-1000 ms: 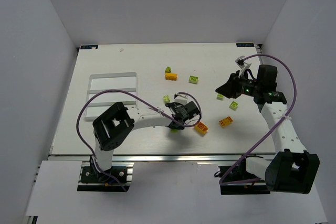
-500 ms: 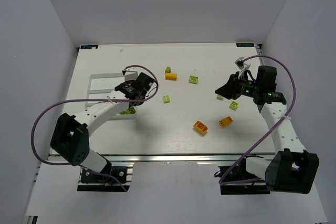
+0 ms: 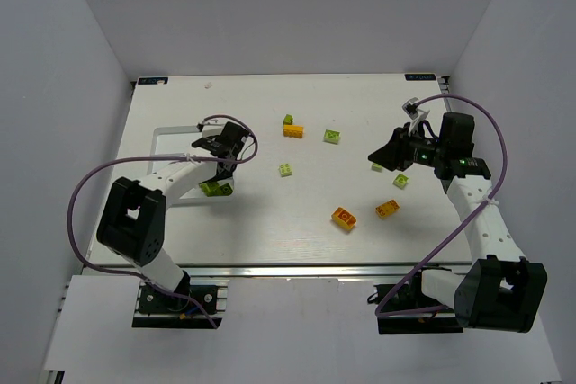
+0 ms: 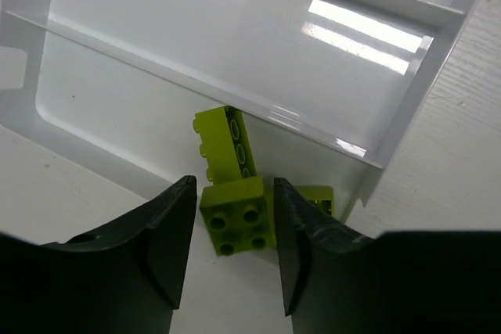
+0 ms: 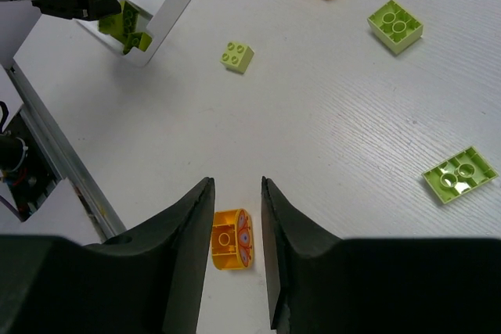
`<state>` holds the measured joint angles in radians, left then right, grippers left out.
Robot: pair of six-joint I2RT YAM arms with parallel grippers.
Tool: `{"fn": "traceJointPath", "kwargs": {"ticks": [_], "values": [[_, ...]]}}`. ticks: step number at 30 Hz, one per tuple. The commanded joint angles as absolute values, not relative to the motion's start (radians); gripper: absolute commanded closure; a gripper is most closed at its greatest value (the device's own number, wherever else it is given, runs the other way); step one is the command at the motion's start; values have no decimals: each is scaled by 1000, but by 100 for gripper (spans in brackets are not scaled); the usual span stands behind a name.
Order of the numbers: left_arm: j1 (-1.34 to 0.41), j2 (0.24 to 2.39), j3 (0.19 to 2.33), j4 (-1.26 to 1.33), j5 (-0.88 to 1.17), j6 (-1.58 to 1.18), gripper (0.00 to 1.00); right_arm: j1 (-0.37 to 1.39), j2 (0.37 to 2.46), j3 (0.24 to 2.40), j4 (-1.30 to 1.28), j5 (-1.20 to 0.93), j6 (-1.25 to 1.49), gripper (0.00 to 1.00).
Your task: Sort the legos into containers by color
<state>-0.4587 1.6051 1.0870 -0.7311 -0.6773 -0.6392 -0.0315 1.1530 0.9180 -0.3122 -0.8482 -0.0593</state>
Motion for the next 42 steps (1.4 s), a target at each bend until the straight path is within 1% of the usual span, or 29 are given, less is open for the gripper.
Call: {"fn": "traceJointPath", "kwargs": {"ticks": [1,3,4,5,7,9,10,11,12,13,14,15,16,17,18,19,20,21,22,23,24,26,27,29,31,35,39,40,42], "values": [[-449,1594,1091,-703,-653,-614,44,-35,1141,919,-299,-880,-71,64],[-440,1597,1095,-704,-649,-607,35,-34,1140,920,-304,-882,-72,63],[-440,1603,1106,-707,-646,-604,33,-34,1141,920,-308,-884,-74,63],[-440,1605,1114,-707,-646,-603,29,-34,1138,920,-307,-884,-74,63],[-440,1603,1138,-719,-629,-595,24,-34,1138,922,-310,-887,-78,63],[-454,1582,1155,-703,-600,-581,24,-34,1137,922,-314,-899,-93,62],[-463,1566,1160,-686,-547,-556,25,-32,1135,922,-318,-903,-103,61],[-463,1546,1157,-617,-510,-536,27,-31,1137,922,-321,-908,-112,61],[-463,1505,1149,-570,-453,-516,39,-28,1135,920,-324,-911,-127,61],[-463,1490,1129,-514,-308,-480,47,-26,1137,920,-324,-911,-135,61],[-463,1482,1123,-417,-238,-471,60,-23,1137,920,-325,-910,-141,62],[-463,1488,1127,-379,-186,-471,68,-20,1137,923,-328,-901,-152,64],[-463,1509,1138,-352,-146,-472,75,-17,1137,925,-333,-893,-156,66],[-463,1534,1187,-319,-73,-477,76,-18,1135,925,-337,-890,-160,68],[-463,1570,1222,-311,-46,-479,74,-12,1134,927,-336,-876,-161,70],[-472,1651,1259,-307,-25,-479,69,-14,1129,925,-336,-871,-161,70],[-472,1695,1344,-305,-2,-479,49,-12,1120,925,-336,-868,-161,70],[-472,1738,1388,-305,-2,-474,39,-9,1114,923,-330,-862,-160,70],[-472,1826,1434,-314,-2,-468,32,-11,1108,920,-330,-858,-158,68],[-472,1871,1480,-331,-2,-466,24,-9,1094,917,-324,-856,-156,62],[-472,1911,1573,-336,-2,-460,23,-11,1086,916,-318,-857,-158,59],[-482,2036,1664,-363,-11,-430,22,-11,1069,908,-318,-880,-178,52],[-482,2072,1755,-368,-32,-420,21,-9,1062,907,-307,-891,-173,51],[-482,2162,1824,-361,-49,-397,21,-8,1051,900,-305,-905,-173,50],[-482,2203,1893,-335,-54,-371,20,-5,1046,896,-298,-910,-173,50],[-482,2261,1939,-241,-64,-339,21,-2,1051,897,-304,-910,-187,49],[-482,2371,2061,-285,-86,-322,22,29,1054,899,-305,-910,-199,49],[-482,2394,2118,-301,-95,-324,24,34,1054,899,-307,-908,-201,49],[-482,2433,2157,-347,-110,-325,26,40,1054,900,-308,-902,-204,49]]}}
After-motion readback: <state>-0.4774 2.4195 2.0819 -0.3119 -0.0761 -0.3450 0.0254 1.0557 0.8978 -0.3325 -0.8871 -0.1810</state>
